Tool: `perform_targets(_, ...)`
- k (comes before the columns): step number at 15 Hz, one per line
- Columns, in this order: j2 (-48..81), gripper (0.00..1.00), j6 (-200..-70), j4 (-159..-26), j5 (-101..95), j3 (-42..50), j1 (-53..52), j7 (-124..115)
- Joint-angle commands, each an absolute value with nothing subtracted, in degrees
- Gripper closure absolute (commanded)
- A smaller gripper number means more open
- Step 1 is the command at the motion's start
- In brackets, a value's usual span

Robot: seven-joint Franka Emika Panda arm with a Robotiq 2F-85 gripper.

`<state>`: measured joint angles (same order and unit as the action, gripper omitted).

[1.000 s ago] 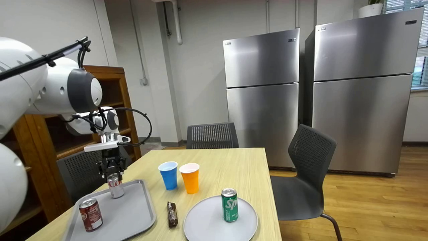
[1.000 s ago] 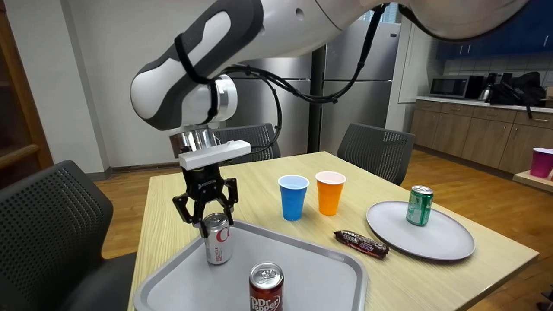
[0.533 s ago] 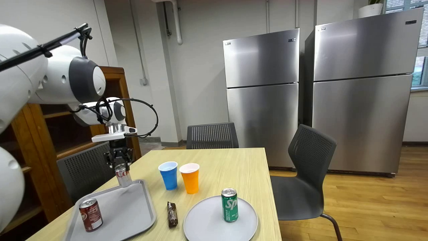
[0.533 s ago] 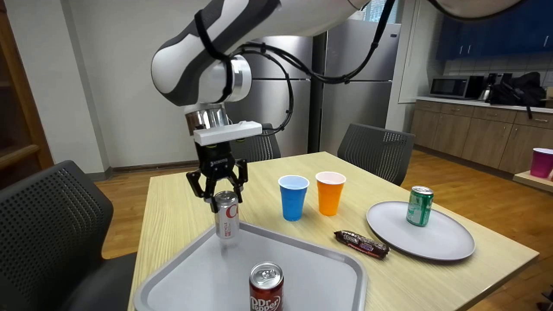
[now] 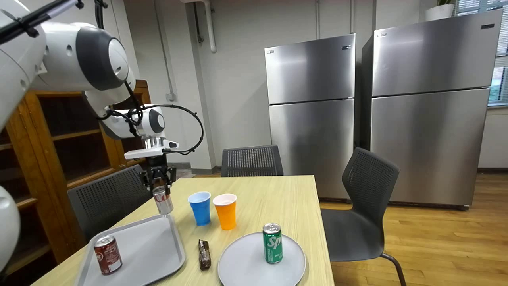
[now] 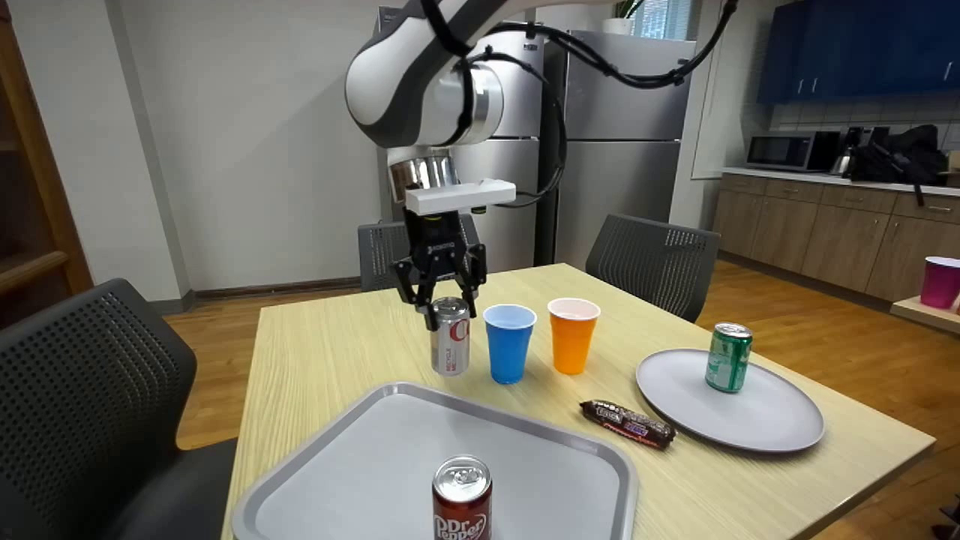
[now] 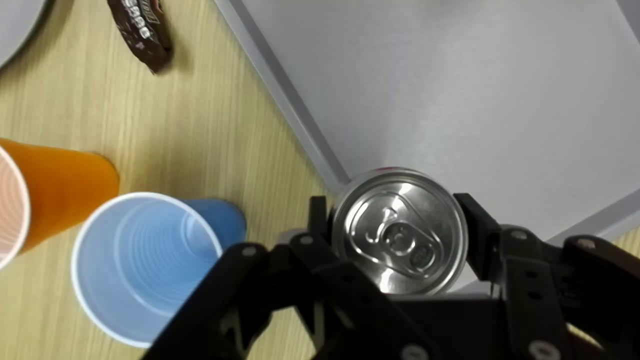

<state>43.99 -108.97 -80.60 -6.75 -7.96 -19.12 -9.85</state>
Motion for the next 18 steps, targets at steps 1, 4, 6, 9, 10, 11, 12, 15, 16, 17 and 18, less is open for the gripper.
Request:
perform_targets(1, 35.21, 0.62, -112.66, -92.48, -5.80, -7.18, -16.30, -8.57)
perform_targets(4, 31.58, 0.62, -114.37, -98.25, -5.47, -6.23, -13.90, -8.60)
perform_targets(6, 29.59, 0.62, -115.11, -101.45, -4.85, -5.63, -12.15, -8.26)
perform_targets(9, 27.14, 0.62, -116.11, -105.65, -4.24, -4.47, -9.73, -8.24)
perform_targets(10, 26.36, 0.62, -116.46, -107.07, -4.00, -4.04, -8.85, -8.20)
perform_targets(11, 25.78, 0.62, -116.69, -108.22, -3.93, -3.61, -8.11, -8.26)
perform_targets(12, 25.17, 0.62, -116.80, -109.35, -3.85, -3.14, -7.38, -8.35)
perform_targets(15, 23.88, 0.62, -117.51, -112.55, -3.41, -1.64, -5.12, -8.31)
perform_targets(16, 23.61, 0.62, -117.75, -113.44, -3.23, -1.09, -4.39, -8.32)
perform_targets(17, 23.38, 0.62, -117.93, -114.20, -3.06, -0.57, -3.75, -8.36)
perform_targets(18, 23.34, 0.62, -118.16, -114.87, -2.94, -0.04, -3.09, -8.48)
